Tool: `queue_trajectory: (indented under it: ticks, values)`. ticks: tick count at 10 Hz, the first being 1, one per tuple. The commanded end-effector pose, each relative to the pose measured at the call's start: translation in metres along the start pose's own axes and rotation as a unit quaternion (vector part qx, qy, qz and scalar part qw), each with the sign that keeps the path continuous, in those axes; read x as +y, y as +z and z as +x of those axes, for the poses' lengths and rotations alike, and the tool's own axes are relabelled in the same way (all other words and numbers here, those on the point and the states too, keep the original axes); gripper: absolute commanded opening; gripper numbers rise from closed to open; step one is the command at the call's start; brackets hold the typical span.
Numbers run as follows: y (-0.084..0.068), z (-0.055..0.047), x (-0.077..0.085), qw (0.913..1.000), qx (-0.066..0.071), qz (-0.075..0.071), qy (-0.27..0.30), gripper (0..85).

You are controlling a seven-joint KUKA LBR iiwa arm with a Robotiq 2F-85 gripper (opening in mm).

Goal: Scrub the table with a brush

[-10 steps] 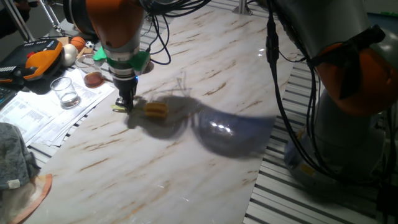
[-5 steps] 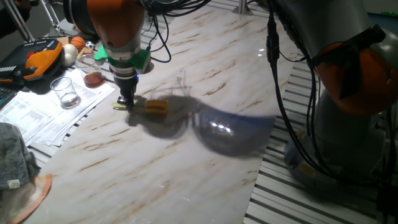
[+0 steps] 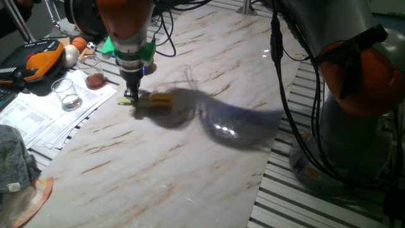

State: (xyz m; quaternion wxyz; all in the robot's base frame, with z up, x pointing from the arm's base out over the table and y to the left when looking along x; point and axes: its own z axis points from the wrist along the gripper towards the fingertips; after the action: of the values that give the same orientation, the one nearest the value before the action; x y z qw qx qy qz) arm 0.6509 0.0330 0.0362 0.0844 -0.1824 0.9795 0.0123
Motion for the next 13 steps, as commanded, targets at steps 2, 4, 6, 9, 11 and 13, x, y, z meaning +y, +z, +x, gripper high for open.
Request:
queue_trajectory:
  ticks: [2, 4, 6, 9, 11, 13]
  values:
    - [0.001, 0.000, -0.010, 1.0000, -0.003, -0.002, -0.009, 0.0]
    - [0.001, 0.002, -0.021, 0.9998, -0.004, -0.005, -0.019, 0.0]
    - [-0.001, 0.005, -0.029, 0.9996, -0.005, -0.006, -0.026, 0.0]
    - [-0.003, 0.011, -0.040, 0.9993, -0.004, -0.006, -0.036, 0.0]
    - [-0.002, 0.013, -0.044, 0.9993, -0.006, -0.011, -0.035, 0.0]
    - [0.001, 0.010, -0.035, 0.9998, -0.002, -0.011, -0.017, 0.0]
